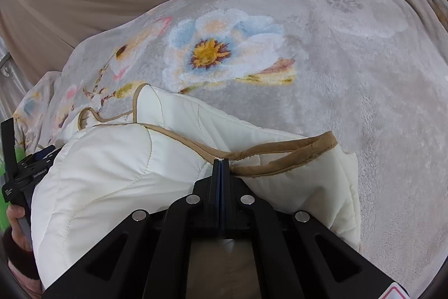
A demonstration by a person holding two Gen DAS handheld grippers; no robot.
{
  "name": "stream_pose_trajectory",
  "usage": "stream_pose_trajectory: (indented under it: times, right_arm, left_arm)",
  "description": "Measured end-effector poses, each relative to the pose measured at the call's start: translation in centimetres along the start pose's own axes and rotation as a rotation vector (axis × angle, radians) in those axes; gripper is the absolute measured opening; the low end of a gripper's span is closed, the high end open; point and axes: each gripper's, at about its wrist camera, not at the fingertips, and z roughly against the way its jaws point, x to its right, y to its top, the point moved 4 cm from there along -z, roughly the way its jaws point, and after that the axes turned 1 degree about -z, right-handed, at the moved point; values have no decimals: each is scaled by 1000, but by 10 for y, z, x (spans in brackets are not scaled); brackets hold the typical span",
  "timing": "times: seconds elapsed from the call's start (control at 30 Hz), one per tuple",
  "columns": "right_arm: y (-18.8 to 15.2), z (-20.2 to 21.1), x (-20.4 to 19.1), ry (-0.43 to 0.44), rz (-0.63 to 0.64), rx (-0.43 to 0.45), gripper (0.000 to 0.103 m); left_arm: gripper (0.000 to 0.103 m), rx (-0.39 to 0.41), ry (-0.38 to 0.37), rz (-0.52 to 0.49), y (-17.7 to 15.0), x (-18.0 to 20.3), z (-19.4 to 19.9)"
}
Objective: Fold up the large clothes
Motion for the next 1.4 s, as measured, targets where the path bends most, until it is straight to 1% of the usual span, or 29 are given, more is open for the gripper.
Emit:
stream_pose_trajectory:
  times: [0.27, 0.37, 0.4, 0.43, 0.47, 0.5, 0.53, 0.57, 0.6, 0.63, 0.7, 0.77, 0.8, 0.83, 0.87, 0.9, 0.93, 0.97, 1.0, 1.03, 1.1, 1.13, 1.17, 1.2, 1.23, 1.27, 1.3, 1.33, 1.4]
  right_arm:
    - [1, 1, 1, 11, -10, 6, 0]
    - [2, 11, 0, 30, -9, 34, 1]
    - [2, 21, -1, 25, -6, 61, 5]
    - [1, 39, -2, 10, -5, 109, 10]
    - [-1, 61, -2, -3, 0, 167, 26]
    - [-3, 79, -2, -12, 6, 215, 49]
    - [-7, 103, 0, -27, 14, 273, 62]
    - [-9, 117, 3, -43, 24, 295, 64]
    - [-13, 129, 6, -53, 34, 291, 65]
    - [-14, 132, 10, -56, 33, 271, 68]
    - [-14, 125, 22, -72, 3, 212, 70]
    - [-13, 110, 32, -84, -45, 167, 70]
    - [-15, 103, 35, -86, -63, 156, 70]
    - [-15, 93, 36, -87, -77, 138, 68]
    - [-16, 85, 34, -86, -79, 122, 61]
    - [-16, 80, 31, -77, -68, 106, 31]
    - [-16, 74, 26, -72, -45, 81, 16]
    - [-16, 77, 20, -87, -27, 93, 13]
    - [-14, 90, 11, -91, 6, 137, 10]
    - [-11, 105, 2, -76, 25, 188, 9]
    - [-3, 149, -12, -17, 38, 317, 9]
    - [1, 166, -16, 4, 37, 364, 8]
    - [5, 180, -19, 11, 38, 413, 8]
    - [10, 188, -20, -2, 40, 451, 8]
    - [15, 188, -19, -30, 43, 467, 8]
    - [18, 181, -15, -54, 41, 457, 8]
    - [21, 163, -6, -80, 25, 414, 8]
    - [21, 145, 3, -88, 3, 368, 8]
    - [14, 92, 24, -120, -35, 233, 8]
  left_arm:
    - [83, 5, 3, 0, 1, 0, 1]
    - [83, 34, -35, 23, 2, -5, 14]
    - [83, 59, -47, 37, 2, -10, 25]
    - [83, 93, -46, 56, 1, -17, 39]
    - [89, 130, -33, 75, -1, -27, 57]
    - [92, 158, -27, 86, -4, -37, 75]
    - [95, 179, -28, 94, -7, -46, 89]
    - [98, 191, -25, 103, -10, -58, 104]
    - [98, 188, -23, 115, -12, -70, 113]
    - [98, 166, -29, 127, -13, -78, 115]
    - [98, 100, -70, 166, -14, -92, 106]
    - [98, 17, -119, 217, -17, -102, 84]
    - [98, -4, -121, 241, -19, -105, 75]
    - [97, -21, -121, 263, -20, -106, 65]
    - [88, -36, -132, 269, -22, -105, 57]
    - [63, -58, -146, 266, -24, -101, 51]
    - [55, -79, -161, 259, -25, -98, 47]
    - [44, -73, -152, 257, -23, -96, 50]
    - [30, -39, -142, 243, -19, -94, 60]
    - [12, -14, -162, 226, -16, -91, 69]
    - [11, 73, -184, 220, -3, -91, 101]
    - [11, 127, -190, 211, 6, -90, 119]
    - [11, 161, -181, 205, 12, -90, 129]
    - [11, 191, -154, 195, 19, -89, 136]
    - [11, 203, -121, 183, 25, -88, 138]
    - [11, 200, -85, 175, 30, -87, 132]
    - [11, 179, -66, 168, 33, -84, 120]
    - [11, 129, -56, 162, 31, -82, 98]
    - [11, 37, -39, 149, 22, -78, 59]
